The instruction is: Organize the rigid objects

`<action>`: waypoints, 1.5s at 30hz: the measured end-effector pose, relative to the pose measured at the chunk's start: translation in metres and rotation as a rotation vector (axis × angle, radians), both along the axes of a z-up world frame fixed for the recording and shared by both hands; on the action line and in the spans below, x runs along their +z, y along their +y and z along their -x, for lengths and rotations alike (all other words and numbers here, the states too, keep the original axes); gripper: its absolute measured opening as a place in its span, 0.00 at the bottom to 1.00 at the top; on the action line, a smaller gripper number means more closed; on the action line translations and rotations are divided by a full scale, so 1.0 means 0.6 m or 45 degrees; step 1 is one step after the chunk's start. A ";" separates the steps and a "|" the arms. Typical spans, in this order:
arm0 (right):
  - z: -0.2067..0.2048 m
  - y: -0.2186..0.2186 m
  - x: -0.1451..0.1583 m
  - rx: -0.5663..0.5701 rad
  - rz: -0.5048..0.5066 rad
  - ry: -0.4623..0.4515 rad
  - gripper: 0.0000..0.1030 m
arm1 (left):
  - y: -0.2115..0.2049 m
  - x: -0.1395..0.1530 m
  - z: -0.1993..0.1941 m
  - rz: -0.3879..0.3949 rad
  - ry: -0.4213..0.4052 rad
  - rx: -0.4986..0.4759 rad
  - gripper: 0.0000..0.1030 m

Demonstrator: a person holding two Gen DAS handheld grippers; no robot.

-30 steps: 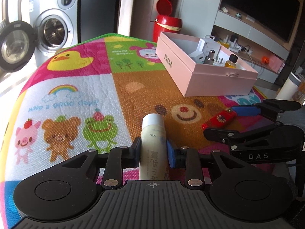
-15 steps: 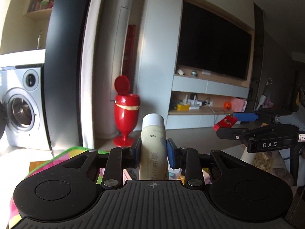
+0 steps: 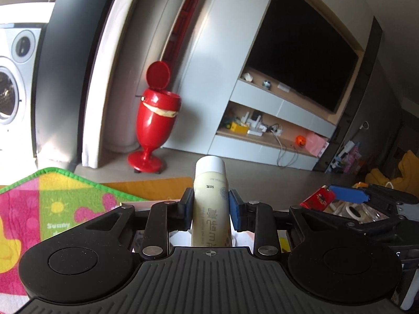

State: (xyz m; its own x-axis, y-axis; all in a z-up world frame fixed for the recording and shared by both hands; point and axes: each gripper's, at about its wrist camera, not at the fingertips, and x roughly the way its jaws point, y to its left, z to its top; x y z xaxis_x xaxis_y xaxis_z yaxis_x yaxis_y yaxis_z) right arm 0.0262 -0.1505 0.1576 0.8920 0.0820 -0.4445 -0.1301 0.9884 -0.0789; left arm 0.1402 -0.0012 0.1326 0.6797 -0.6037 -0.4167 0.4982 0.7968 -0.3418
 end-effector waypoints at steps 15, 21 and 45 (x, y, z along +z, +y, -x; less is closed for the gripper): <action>-0.106 0.020 -0.087 -0.014 -0.125 0.173 0.79 | 0.059 -0.077 -0.038 -0.083 0.179 0.160 0.29; -0.138 0.031 -0.109 0.018 -0.208 0.249 0.79 | 0.066 -0.073 0.019 -0.210 0.103 0.211 0.29; 0.106 0.065 -0.265 -0.160 -0.056 0.397 0.93 | 0.059 -0.210 0.268 -0.518 0.086 0.436 0.32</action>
